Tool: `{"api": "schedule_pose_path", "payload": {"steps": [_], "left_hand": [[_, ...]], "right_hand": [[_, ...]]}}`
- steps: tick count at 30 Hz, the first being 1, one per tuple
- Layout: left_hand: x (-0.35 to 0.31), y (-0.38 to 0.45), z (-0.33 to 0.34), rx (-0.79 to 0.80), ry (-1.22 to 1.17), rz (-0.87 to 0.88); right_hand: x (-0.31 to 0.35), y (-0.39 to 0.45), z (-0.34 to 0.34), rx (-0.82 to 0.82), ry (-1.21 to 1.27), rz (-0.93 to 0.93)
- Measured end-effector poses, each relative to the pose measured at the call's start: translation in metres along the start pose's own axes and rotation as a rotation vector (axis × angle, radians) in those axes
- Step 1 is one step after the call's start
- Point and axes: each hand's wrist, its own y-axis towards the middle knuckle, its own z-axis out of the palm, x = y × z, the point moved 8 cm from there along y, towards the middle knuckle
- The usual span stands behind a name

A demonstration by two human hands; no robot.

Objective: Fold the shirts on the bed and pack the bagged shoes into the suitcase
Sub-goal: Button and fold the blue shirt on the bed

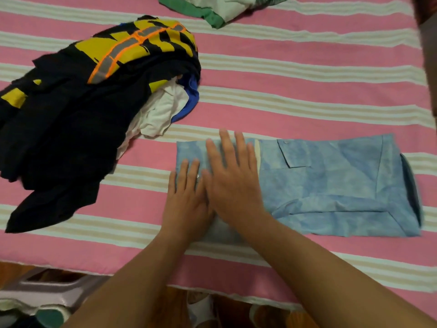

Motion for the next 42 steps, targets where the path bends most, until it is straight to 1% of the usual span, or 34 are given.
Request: {"api": "schedule_pose_path", "payload": {"steps": [2,3,5,6,7,8,9,10,11,12,13,14,15,16,18,19,21,22,23,25,26,27,28,29,31,32,33,35,36,37,39,42], "left_hand": [[0.010,0.002,0.013,-0.049,-0.010,0.016],[0.012,0.003,0.017,-0.061,-0.014,0.028],[0.012,0.008,0.017,-0.109,-0.051,0.062],[0.011,0.005,0.012,-0.157,-0.092,0.062],[0.012,-0.001,0.002,-0.198,-0.163,0.024],[0.016,-0.008,-0.008,-0.222,-0.267,-0.056],[0.024,-0.016,-0.016,-0.230,-0.408,-0.192],[0.037,-0.026,-0.017,-0.220,-0.574,-0.366],[0.049,-0.035,-0.014,-0.169,-0.740,-0.553],[0.055,-0.043,-0.008,-0.076,-0.911,-0.712],[0.055,-0.048,-0.005,0.011,-1.087,-0.821],[0.050,-0.048,-0.007,0.069,-1.259,-0.888],[0.039,-0.045,-0.015,0.110,-1.404,-0.906],[0.025,-0.040,-0.031,0.134,-1.503,-0.889],[-0.009,-0.030,-0.068,0.145,-1.569,-0.789],[-0.028,-0.023,-0.087,0.135,-1.569,-0.722],[-0.068,-0.010,-0.118,0.097,-1.494,-0.616],[-0.091,-0.002,-0.127,0.074,-1.425,-0.572],[-0.115,0.006,-0.129,0.068,-1.363,-0.524],[-0.169,0.020,-0.117,0.130,-1.229,-0.463],[-0.195,0.027,-0.105,0.180,-1.133,-0.439],[-0.221,0.032,-0.091,0.233,-1.043,-0.400],[-0.243,0.036,-0.076,0.284,-0.958,-0.359],[-0.262,0.039,-0.062,0.330,-0.899,-0.316],[-0.281,0.040,-0.042,0.378,-0.826,-0.241],[-0.277,0.043,-0.037,0.329,-0.770,-0.225],[-0.267,0.045,-0.039,0.235,-0.694,-0.231],[-0.241,0.049,-0.051,0.002,-0.461,-0.228],[-0.235,0.049,-0.057,-0.090,-0.327,-0.170],[-0.235,0.051,-0.062,-0.145,-0.210,-0.097],[-0.233,0.055,-0.057,-0.147,-0.060,0.011],[-0.238,0.069,-0.035,-0.058,0.042,0.110]], "right_hand": [[-0.039,-0.004,0.043,0.157,-0.025,0.066],[-0.056,-0.009,0.060,0.212,-0.030,0.069],[-0.074,-0.011,0.076,0.236,-0.021,0.064],[-0.071,-0.011,0.071,0.216,-0.013,0.058],[-0.066,-0.012,0.062,0.179,-0.011,0.065],[-0.060,-0.016,0.054,0.139,-0.017,0.074],[-0.055,-0.022,0.047,0.116,-0.009,0.077],[-0.052,-0.029,0.044,0.117,0.002,0.080],[-0.051,-0.037,0.044,0.137,0.025,0.092],[-0.053,-0.043,0.049,0.159,0.053,0.107],[-0.055,-0.048,0.056,0.182,0.085,0.119],[-0.056,-0.049,0.061,0.201,0.111,0.126],[-0.057,-0.047,0.065,0.223,0.142,0.134],[-0.058,-0.044,0.065,0.243,0.190,0.142],[-0.062,-0.038,0.053,0.270,0.387,0.168],[-0.070,-0.036,0.043,0.311,0.564,0.240],[-0.096,-0.039,0.019,0.428,0.994,0.459],[-0.111,-0.041,0.000,0.452,1.199,0.565],[-0.129,-0.046,-0.017,0.450,1.380,0.660],[-0.162,-0.061,-0.047,0.402,1.754,0.863],[-0.178,-0.069,-0.057,0.366,1.892,0.939],[-0.198,-0.077,-0.059,0.340,1.907,0.982],[-0.216,-0.086,-0.055,0.339,1.826,1.011],[-0.234,-0.094,-0.048,0.348,1.645,1.022],[-0.260,-0.105,-0.036,0.366,1.163,0.983],[-0.267,-0.109,-0.032,0.360,0.972,0.948],[-0.269,-0.110,-0.030,0.339,0.887,0.923],[-0.265,-0.110,-0.030,0.259,0.887,0.918],[-0.264,-0.110,-0.030,0.231,0.893,0.920],[-0.265,-0.110,-0.027,0.211,0.895,0.916],[-0.261,-0.107,-0.026,0.200,0.885,0.888],[-0.270,-0.107,-0.034,0.141,0.829,0.860]]}}
